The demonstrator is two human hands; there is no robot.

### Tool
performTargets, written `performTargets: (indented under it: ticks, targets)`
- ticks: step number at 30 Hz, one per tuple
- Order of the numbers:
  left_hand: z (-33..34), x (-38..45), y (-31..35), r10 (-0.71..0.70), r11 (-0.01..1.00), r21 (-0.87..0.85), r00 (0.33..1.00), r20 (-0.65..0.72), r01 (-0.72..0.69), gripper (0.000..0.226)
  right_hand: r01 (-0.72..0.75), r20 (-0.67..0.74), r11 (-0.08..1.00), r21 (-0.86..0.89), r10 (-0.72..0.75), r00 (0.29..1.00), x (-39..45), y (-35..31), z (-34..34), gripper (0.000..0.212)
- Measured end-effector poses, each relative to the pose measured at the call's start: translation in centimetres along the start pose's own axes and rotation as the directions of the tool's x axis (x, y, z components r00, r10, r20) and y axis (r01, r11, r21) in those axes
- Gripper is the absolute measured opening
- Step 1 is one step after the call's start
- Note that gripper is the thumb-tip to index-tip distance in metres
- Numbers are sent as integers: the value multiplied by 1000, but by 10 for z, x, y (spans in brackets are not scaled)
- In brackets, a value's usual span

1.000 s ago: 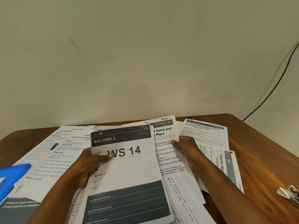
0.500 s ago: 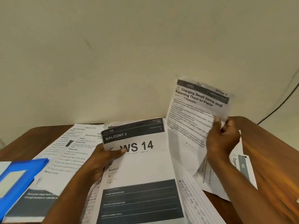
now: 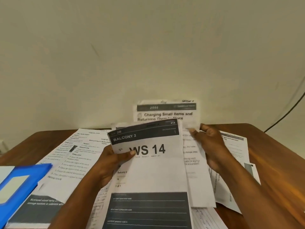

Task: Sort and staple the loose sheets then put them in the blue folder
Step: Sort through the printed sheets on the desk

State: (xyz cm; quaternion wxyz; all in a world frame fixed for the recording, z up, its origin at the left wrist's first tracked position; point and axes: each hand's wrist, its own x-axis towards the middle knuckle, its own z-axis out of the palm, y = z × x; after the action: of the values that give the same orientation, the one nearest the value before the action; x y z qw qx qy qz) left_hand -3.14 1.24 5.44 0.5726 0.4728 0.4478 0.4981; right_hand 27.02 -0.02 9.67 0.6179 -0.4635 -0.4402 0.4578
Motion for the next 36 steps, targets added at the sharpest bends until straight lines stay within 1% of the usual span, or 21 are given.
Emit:
performTargets:
  ticks: [1, 3, 6, 10, 14, 16, 17, 19, 22, 23, 25, 26, 28, 30, 32, 34, 35, 36]
  targets:
    - [1, 0, 0, 4, 1000, -3, 1000, 1, -4, 56, -60, 66, 997, -48, 63, 996, -2, 2, 1, 20]
    - [2, 1, 0, 11, 1000, -4, 1000, -6, -11, 57, -143, 141, 979, -143, 163, 976, -5, 5, 6, 21]
    - [4, 2, 0, 23, 1000, 19, 1000, -19, -23, 54, -180, 192, 959, -221, 224, 955, -8, 15, 16, 20]
    - [3, 4, -4, 18, 999, 30, 998, -57, -16, 51, -182, 168, 959, -216, 220, 961, -7, 26, 25, 23]
    - [1, 8, -7, 29, 999, 30, 994, -109, -26, 37, -219, 126, 966, -138, 236, 963, -3, 30, 25, 24]
    - [1, 9, -8, 49, 999, 31, 990, -129, -45, 36, -217, 104, 969, -116, 229, 968, -3, 32, 27, 24]
    - [2, 9, -8, 67, 997, 38, 988, -136, -63, 41, -209, 95, 971, -112, 220, 971, -3, 34, 28, 23]
    - [5, 9, -7, 108, 993, 56, 983, -151, -100, 58, -196, 79, 976, -101, 204, 976, -4, 36, 29, 22]
    - [8, 10, -7, 138, 990, 57, 978, -159, -131, 77, -222, 75, 975, -35, 224, 972, -12, 33, 38, 33]
    - [8, 11, -8, 134, 990, 53, 977, -164, -127, 81, -177, 71, 982, -67, 182, 981, -14, 34, 41, 33]
    - [9, 13, -10, 103, 994, 45, 977, -186, -97, 83, -46, 67, 970, -240, 64, 996, -17, 39, 47, 32]
    - [9, 13, -10, 87, 996, 41, 977, -195, -81, 81, -18, 78, 949, -314, 44, 996, -18, 43, 49, 35]
    - [8, 13, -11, 53, 999, 9, 981, -188, -53, 66, -40, 57, 925, -377, 67, 996, -17, 49, 51, 38]
    - [6, 10, -10, -5, 999, -40, 994, -110, 0, 48, -68, 44, 928, -366, 90, 995, -16, 51, 51, 34]
    - [5, 6, -11, -61, 996, -69, 998, -31, 59, 37, -82, 63, 918, -387, 115, 991, -15, 50, 49, 33]
    - [4, 5, -14, -75, 996, -43, 997, -36, 73, 30, -92, 109, 904, -417, 150, 983, -15, 40, 44, 32]
    - [5, 5, -16, -73, 997, -27, 996, -51, 72, 29, -82, 98, 883, -462, 143, 985, -12, 35, 36, 27]
    - [5, 6, -17, -68, 998, -16, 996, -62, 67, 28, -62, 59, 824, -562, 115, 992, -10, 27, 27, 22]
